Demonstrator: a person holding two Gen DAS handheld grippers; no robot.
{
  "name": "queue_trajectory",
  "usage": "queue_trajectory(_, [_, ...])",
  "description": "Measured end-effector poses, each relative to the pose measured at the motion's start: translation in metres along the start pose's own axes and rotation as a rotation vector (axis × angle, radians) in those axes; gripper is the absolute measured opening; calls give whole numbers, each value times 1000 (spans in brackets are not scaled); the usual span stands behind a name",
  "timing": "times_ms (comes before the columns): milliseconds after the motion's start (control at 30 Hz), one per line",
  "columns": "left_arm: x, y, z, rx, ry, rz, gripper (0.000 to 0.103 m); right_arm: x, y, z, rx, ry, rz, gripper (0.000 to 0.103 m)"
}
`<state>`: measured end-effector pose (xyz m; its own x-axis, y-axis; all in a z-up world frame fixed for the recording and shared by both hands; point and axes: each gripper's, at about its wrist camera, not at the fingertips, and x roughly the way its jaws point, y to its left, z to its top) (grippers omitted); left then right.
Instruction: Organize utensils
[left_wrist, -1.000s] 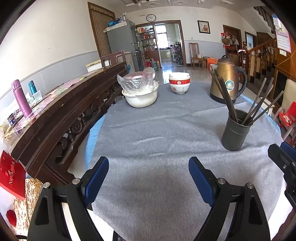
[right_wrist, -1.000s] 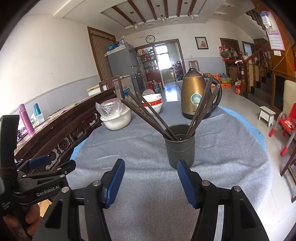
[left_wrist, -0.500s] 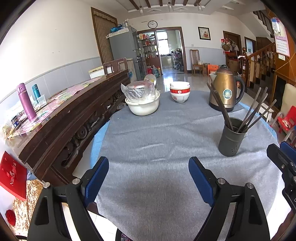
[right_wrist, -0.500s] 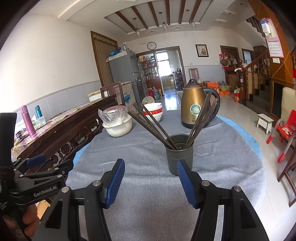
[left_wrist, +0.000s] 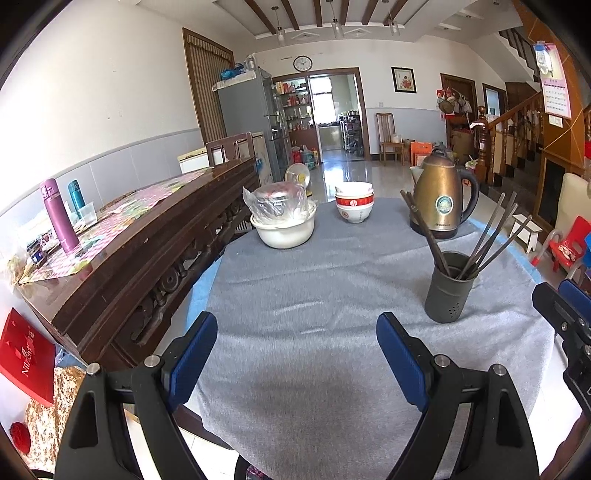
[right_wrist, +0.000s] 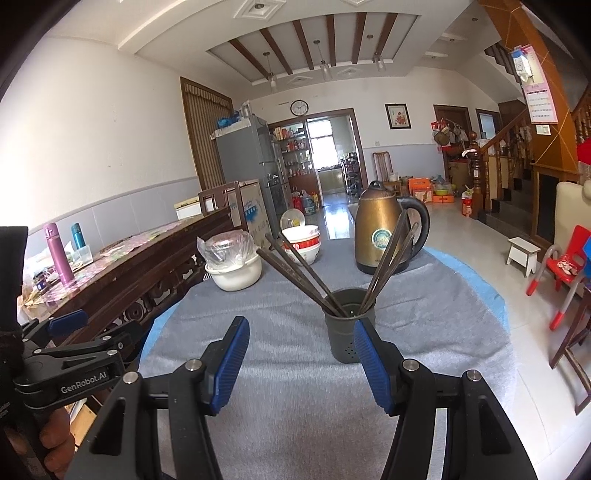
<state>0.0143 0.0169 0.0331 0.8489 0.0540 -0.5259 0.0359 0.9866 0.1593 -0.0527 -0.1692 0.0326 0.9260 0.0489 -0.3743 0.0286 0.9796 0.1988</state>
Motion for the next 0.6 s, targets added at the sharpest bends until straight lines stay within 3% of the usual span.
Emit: queue_trajectory(600, [5, -4, 14, 3, -17, -9, 89, 6, -1, 12, -19, -13, -40, 63])
